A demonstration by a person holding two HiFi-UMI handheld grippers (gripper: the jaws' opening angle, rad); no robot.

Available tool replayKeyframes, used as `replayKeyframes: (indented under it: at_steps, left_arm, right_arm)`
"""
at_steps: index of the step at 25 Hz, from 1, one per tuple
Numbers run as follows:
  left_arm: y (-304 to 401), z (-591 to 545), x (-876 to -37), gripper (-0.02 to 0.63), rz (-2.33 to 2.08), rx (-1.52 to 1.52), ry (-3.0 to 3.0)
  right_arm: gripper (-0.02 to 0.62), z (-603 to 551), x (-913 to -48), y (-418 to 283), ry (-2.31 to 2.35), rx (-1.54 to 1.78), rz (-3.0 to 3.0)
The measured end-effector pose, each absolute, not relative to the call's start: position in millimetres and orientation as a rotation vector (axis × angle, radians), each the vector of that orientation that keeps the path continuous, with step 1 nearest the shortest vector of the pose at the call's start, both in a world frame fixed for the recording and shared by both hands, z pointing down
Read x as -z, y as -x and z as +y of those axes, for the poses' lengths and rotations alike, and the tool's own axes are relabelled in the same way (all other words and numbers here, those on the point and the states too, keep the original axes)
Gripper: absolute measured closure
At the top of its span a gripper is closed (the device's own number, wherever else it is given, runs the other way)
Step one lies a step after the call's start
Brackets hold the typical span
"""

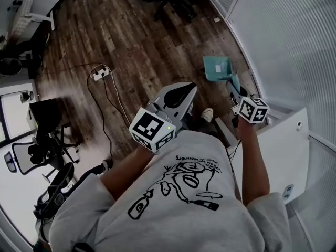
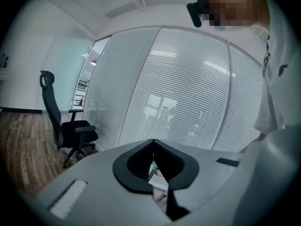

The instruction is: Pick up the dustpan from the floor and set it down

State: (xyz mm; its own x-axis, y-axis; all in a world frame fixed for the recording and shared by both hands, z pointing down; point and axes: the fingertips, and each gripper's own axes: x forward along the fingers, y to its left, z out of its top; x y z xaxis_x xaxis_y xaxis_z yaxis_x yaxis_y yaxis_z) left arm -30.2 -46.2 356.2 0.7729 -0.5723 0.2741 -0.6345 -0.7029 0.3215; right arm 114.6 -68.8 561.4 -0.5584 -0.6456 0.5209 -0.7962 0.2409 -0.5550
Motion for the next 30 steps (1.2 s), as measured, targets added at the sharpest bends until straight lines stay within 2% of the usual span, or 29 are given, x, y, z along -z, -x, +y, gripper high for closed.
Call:
replayKeyframes:
  at_steps: [30]
  left_arm:
    - [11,-74,-331,0.604,-0.919,-0.158,-2.624]
  right_arm:
    - [0.551,-44,-405,-120,-1.396,-1.07,-2.455]
